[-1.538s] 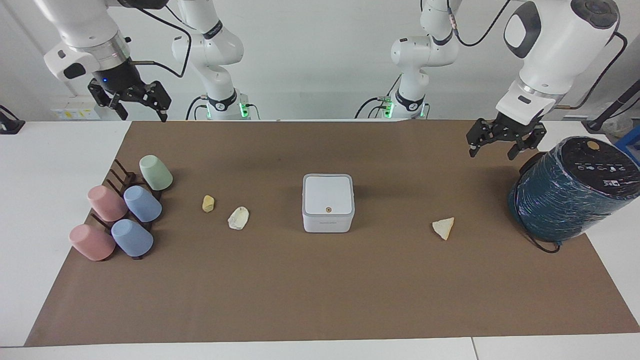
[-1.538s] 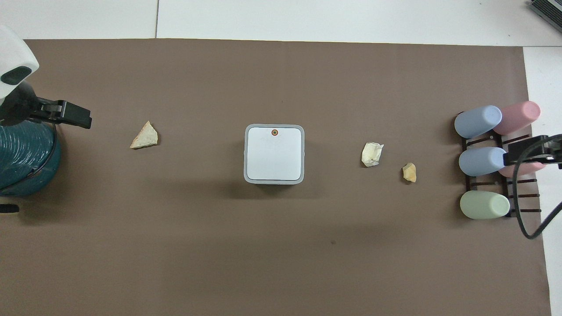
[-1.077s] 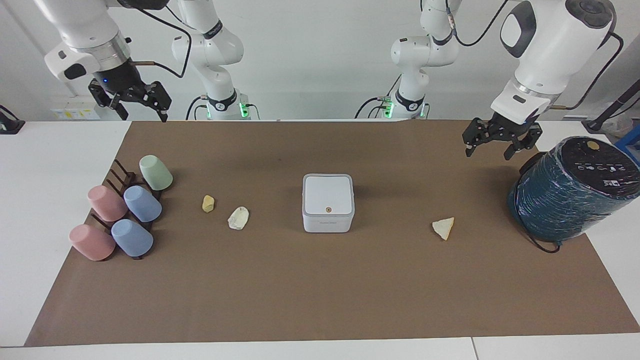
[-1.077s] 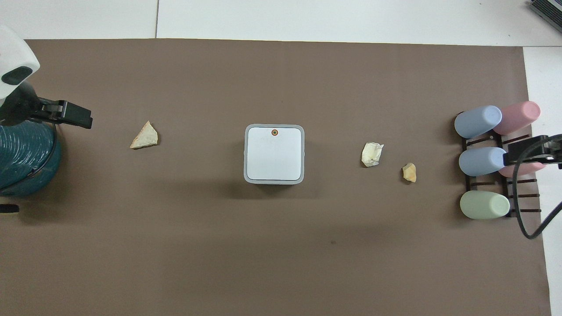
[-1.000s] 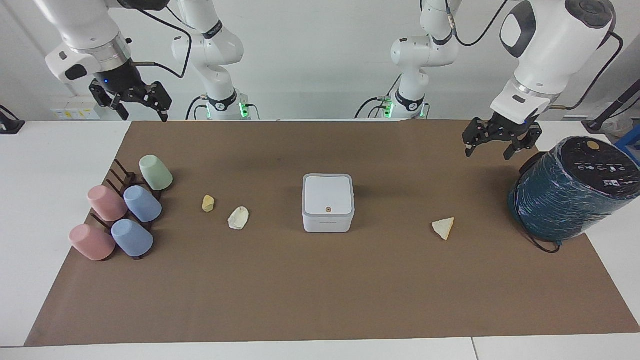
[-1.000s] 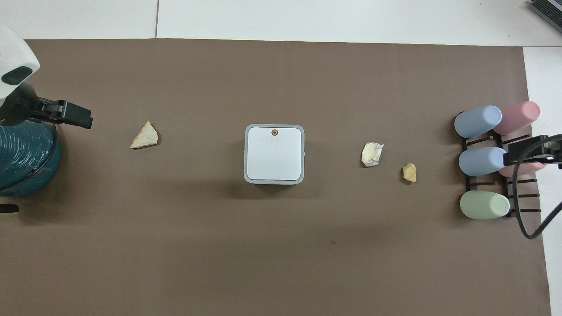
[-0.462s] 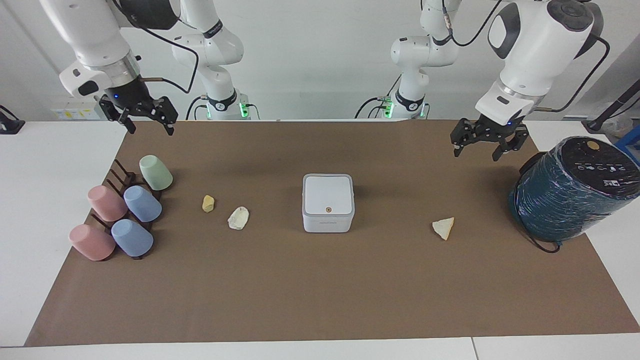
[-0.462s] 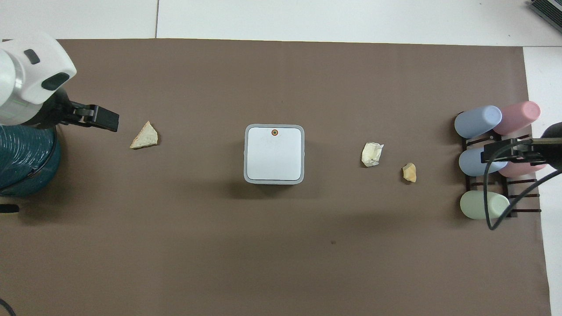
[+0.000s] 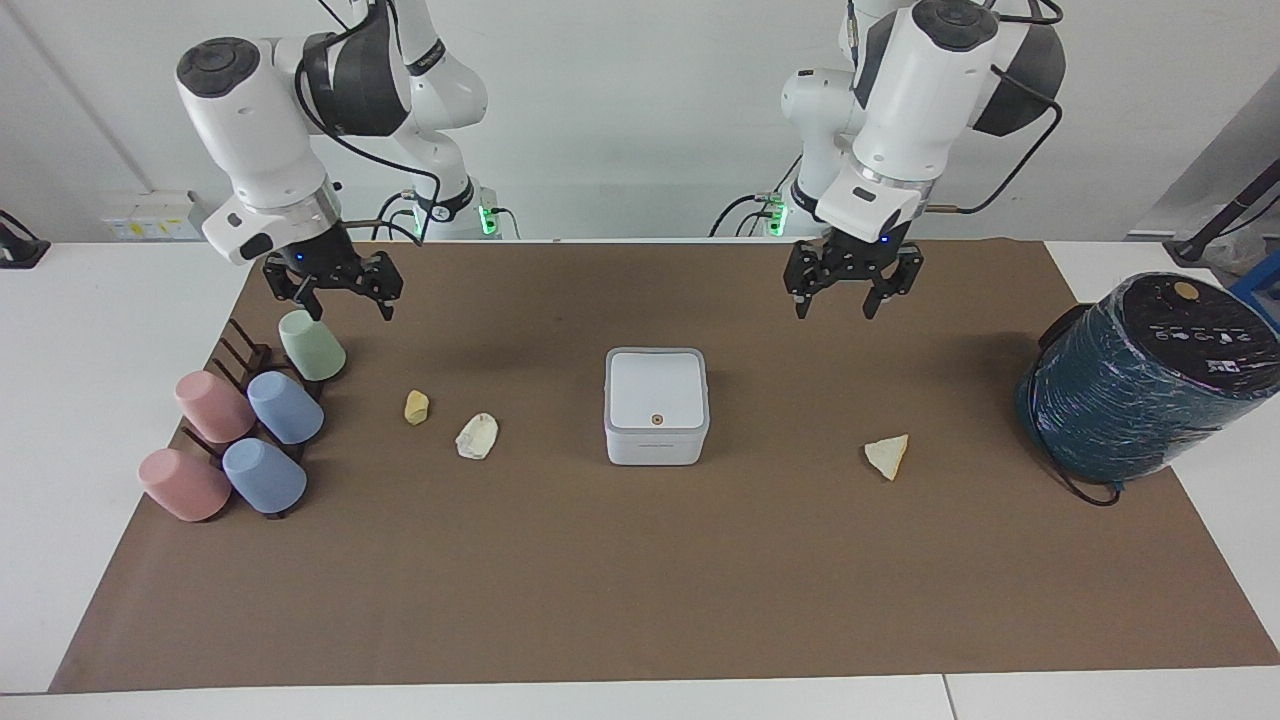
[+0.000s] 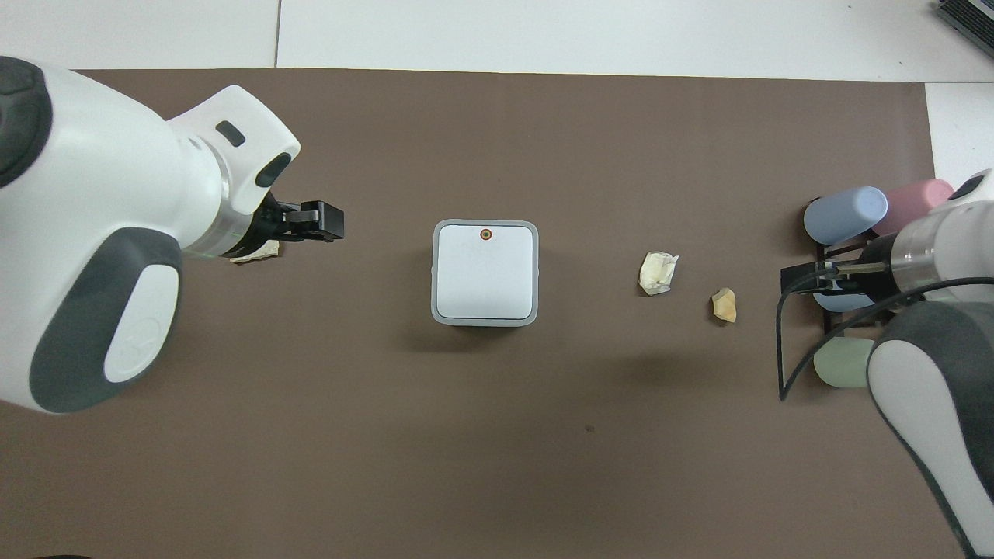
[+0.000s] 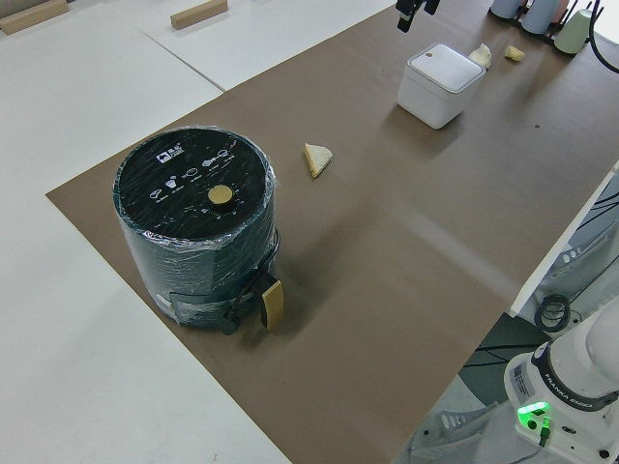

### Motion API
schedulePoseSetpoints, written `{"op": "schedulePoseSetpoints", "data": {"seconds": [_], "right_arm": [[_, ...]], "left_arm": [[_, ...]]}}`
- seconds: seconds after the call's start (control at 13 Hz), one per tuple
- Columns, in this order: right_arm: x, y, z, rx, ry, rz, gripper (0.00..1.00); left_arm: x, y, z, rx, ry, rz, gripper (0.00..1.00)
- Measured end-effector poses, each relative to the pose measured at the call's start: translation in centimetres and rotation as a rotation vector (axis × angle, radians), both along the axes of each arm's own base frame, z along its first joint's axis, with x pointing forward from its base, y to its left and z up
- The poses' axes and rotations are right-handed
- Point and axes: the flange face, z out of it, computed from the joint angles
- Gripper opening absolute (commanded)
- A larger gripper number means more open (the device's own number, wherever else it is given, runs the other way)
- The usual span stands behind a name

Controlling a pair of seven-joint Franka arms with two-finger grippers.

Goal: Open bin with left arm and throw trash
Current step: 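Reach the left gripper to the bin lid and grasp it, then lift the lid off with the left gripper while the right gripper grasps paper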

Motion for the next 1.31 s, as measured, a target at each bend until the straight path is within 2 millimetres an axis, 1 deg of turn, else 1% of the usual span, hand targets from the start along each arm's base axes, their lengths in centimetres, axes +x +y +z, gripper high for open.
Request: {"op": "schedulePoseSetpoints", "data": {"seconds": [0.08,0.15,0.23,0.38,0.46,0.54,0.69,0.85,1.0,1.23,1.31], "right_arm": [[0.4,0.8,-1.6,0.000,-0.010,0.015,1.00],[0.9,1.7,-3.4,0.000,-0.015,0.028,1.00],[1.4,2.7,-4.9,0.000,-0.017,0.031,1.00],[2.3,4.9,-8.0,-0.002,-0.008,0.021,1.00],[2.6,5.4,-9.3,-0.004,-0.006,0.025,1.00],[2.9,5.6,-10.6,-0.005,-0.004,0.027,1.00],[2.8,5.0,-13.2,-0.008,-0.005,0.040,1.00],[2.2,2.9,-15.6,-0.011,-0.008,0.072,1.00],[1.4,1.7,-17.6,-0.014,0.006,0.083,1.00],[0.6,1.5,-19.7,-0.016,0.001,0.107,1.00],[0.5,1.5,-20.1,-0.016,0.004,0.110,0.93]], "left_arm": [[-0.2,-1.0,-0.4,-0.016,-0.008,0.035,0.06],[-0.3,-1.8,-1.0,-0.042,-0.015,0.071,0.02],[-0.3,-2.7,-1.9,-0.067,-0.021,0.104,0.01],[-0.2,-4.8,-4.4,-0.106,-0.036,0.167,0.00],[-0.1,-5.7,-5.5,-0.122,-0.044,0.194,0.00],[0.1,-6.7,-6.5,-0.141,-0.055,0.216,0.00],[0.5,-9.0,-8.2,-0.187,-0.083,0.263,0.00],[0.5,-10.7,-9.0,-0.226,-0.096,0.294,0.00],[0.3,-11.5,-9.7,-0.246,-0.083,0.304,0.00],[-0.5,-12.2,-11.0,-0.264,-0.057,0.313,0.00],[-1.0,-12.6,-11.6,-0.271,-0.057,0.320,0.00]]}}
